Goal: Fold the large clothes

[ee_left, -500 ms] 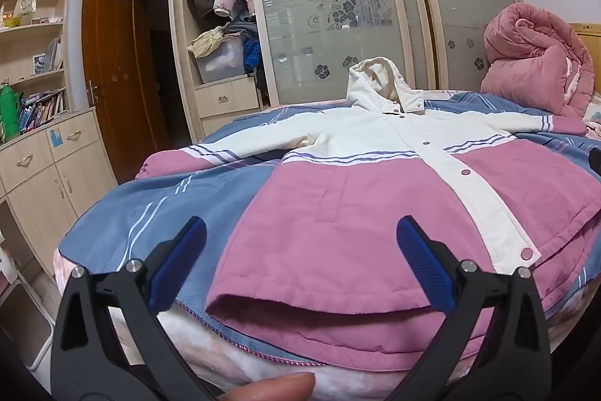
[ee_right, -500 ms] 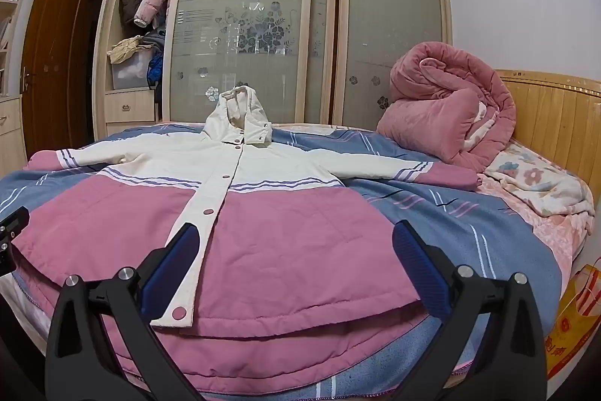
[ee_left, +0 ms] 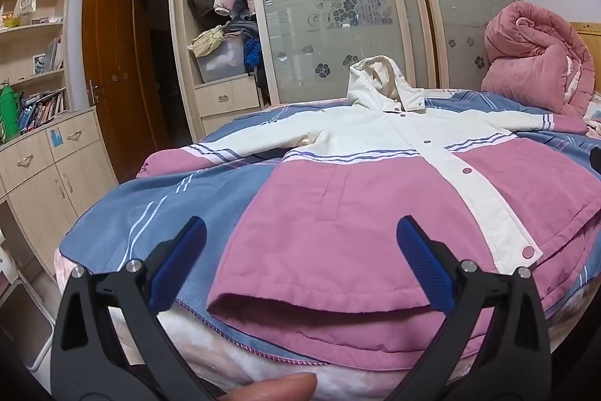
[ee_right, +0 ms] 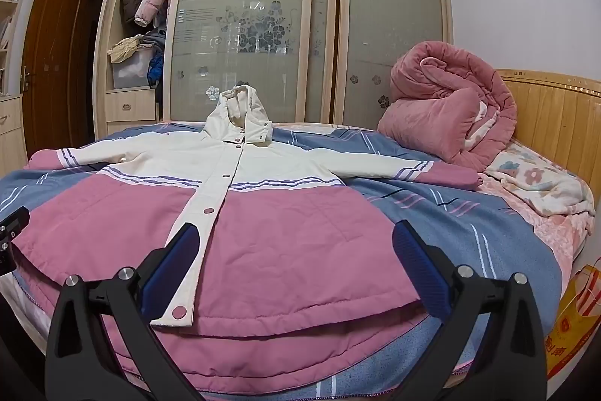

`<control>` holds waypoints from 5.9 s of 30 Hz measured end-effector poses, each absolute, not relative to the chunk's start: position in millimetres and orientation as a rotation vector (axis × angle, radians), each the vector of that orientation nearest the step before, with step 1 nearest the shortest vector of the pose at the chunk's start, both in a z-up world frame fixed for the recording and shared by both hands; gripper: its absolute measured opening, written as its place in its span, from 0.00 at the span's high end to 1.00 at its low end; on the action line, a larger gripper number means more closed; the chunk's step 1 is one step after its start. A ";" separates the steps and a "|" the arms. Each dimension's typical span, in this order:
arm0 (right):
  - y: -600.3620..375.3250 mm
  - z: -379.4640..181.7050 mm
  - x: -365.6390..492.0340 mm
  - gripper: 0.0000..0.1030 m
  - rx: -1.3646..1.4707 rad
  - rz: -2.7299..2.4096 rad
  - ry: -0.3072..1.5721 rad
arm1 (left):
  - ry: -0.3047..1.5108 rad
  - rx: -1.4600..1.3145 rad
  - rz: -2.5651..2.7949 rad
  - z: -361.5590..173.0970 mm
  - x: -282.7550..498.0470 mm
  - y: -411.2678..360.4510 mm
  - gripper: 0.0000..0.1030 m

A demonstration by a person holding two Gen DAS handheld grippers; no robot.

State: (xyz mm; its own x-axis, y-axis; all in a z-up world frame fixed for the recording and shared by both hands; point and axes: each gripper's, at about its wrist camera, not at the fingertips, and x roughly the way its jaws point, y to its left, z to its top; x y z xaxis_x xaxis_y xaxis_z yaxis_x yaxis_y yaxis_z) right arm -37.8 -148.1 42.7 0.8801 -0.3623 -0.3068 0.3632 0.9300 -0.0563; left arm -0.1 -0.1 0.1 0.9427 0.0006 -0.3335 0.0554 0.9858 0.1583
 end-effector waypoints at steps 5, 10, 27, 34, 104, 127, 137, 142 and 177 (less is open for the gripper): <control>-147.8 42.0 -36.6 0.01 0.001 -0.378 0.321 | 0.340 0.167 -0.028 0.1 0.0 -0.1 0.02; -148.8 41.5 -36.3 0.01 0.004 -0.378 0.320 | 0.340 0.167 -0.029 0.3 -0.1 0.0 0.02; -149.2 41.4 -35.3 0.01 0.006 -0.380 0.319 | 0.342 0.170 -0.029 0.1 0.2 -0.2 0.02; -149.4 41.4 -35.4 0.01 0.005 -0.380 0.319 | 0.342 0.171 -0.029 -4.6 1.3 0.4 0.02; -148.7 34.8 -29.3 0.01 0.004 -0.379 0.326 | 0.364 0.163 -0.048 -15.4 4.1 2.9 0.02; -150.4 36.8 -31.6 0.01 0.076 -0.325 0.326 | 0.515 0.053 -0.019 -14.1 28.6 30.8 0.02; -153.7 40.3 -34.1 0.01 0.093 -0.315 0.325 | 0.399 -0.039 -0.016 2.6 17.5 45.2 0.02; -154.8 39.9 -29.8 0.01 0.096 -0.301 0.339 | 0.433 -0.267 -0.197 8.5 26.4 79.2 0.02; -140.3 26.0 3.7 0.01 0.075 -0.213 0.436 | 0.294 -1.099 -0.329 -25.2 247.1 408.2 0.02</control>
